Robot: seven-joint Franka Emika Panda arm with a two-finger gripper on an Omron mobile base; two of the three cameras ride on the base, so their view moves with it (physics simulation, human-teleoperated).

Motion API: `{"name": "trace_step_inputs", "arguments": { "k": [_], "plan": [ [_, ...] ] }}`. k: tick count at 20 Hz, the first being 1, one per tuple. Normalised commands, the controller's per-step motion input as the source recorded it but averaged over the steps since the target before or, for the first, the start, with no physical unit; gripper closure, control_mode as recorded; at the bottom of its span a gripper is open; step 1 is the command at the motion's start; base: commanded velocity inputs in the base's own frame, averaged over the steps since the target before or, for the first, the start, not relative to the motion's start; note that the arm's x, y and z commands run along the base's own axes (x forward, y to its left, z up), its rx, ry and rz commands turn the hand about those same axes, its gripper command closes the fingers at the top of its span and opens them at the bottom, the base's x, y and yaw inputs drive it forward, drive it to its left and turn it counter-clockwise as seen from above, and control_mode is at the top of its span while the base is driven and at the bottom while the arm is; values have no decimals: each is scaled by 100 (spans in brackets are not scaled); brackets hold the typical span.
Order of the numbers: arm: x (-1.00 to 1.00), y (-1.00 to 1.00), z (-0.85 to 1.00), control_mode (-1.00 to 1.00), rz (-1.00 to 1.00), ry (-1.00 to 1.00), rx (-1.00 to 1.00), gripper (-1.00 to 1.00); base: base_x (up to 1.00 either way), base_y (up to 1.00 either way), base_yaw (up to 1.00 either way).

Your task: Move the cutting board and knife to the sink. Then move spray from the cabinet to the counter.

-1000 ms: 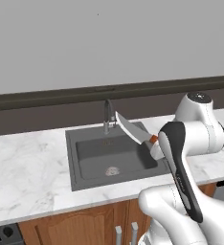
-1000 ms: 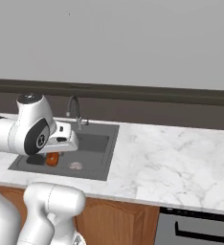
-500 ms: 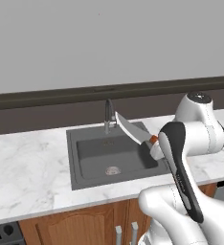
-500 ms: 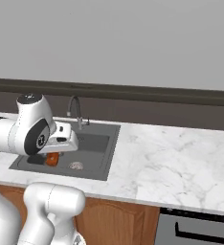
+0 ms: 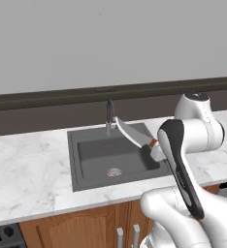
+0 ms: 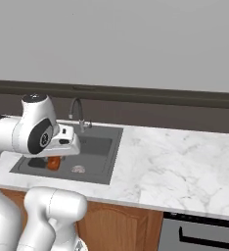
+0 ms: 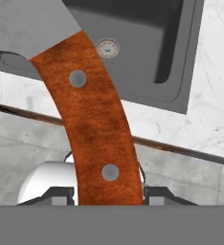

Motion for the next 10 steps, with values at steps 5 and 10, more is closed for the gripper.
{"name": "trace_step_inputs", "arguments": {
  "k": [5, 10],
  "plan": [
    [21, 0, -5, -100, 0, 18, -1, 100, 0, 0, 0],
    [28, 1, -19, -100, 3, 2, -6, 100, 0, 0, 0]
  ]
}}
